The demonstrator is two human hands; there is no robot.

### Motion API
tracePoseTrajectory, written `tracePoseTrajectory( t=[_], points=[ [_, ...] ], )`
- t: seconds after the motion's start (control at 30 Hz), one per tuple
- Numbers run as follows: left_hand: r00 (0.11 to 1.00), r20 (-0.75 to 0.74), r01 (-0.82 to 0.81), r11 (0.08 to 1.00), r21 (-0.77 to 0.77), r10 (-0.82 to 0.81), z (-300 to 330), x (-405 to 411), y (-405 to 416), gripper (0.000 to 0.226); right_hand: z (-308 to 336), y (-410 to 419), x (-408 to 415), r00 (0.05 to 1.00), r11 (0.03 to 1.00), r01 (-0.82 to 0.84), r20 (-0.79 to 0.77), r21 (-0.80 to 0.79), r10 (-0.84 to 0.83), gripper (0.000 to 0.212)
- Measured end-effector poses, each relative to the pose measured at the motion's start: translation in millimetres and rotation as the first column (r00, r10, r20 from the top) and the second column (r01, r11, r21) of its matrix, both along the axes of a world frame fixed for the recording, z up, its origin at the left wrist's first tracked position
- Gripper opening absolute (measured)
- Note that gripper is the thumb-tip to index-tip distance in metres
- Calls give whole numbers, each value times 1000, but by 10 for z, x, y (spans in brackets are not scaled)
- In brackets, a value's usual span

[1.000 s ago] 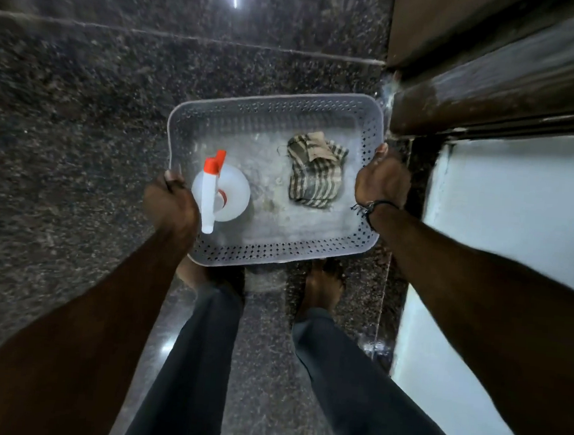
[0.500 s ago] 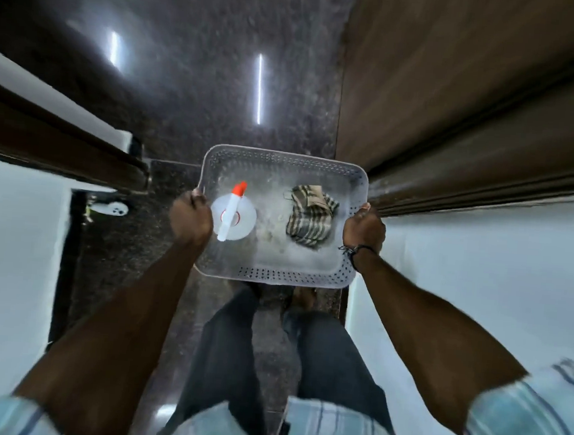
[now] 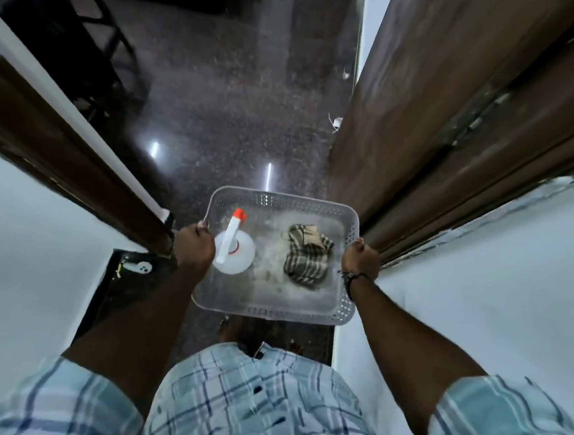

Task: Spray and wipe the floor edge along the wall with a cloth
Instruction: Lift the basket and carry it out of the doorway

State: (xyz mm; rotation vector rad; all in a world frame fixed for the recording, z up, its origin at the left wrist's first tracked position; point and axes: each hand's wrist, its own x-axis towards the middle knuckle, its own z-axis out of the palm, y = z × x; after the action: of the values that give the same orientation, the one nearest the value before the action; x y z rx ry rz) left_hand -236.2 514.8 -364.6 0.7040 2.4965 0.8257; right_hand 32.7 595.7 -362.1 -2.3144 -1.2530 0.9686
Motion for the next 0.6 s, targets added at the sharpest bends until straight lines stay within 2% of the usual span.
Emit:
tracePoseTrajectory(
  t=[0.13, 0.4, 0.6],
  points=[
    [1000, -2, 29, 999, -25, -29, 138, 9, 4, 39, 134, 25, 37, 999, 1000, 0, -32, 11, 0, 51],
    [995, -17, 98, 995, 29, -98, 178, 87, 264, 40, 146, 42, 238, 995, 997, 75, -60, -35, -77, 48],
    [967, 29, 254, 967, 9, -254, 183, 115, 586, 44, 114, -52, 325, 968, 967, 245, -40, -75, -248, 49]
  ],
)
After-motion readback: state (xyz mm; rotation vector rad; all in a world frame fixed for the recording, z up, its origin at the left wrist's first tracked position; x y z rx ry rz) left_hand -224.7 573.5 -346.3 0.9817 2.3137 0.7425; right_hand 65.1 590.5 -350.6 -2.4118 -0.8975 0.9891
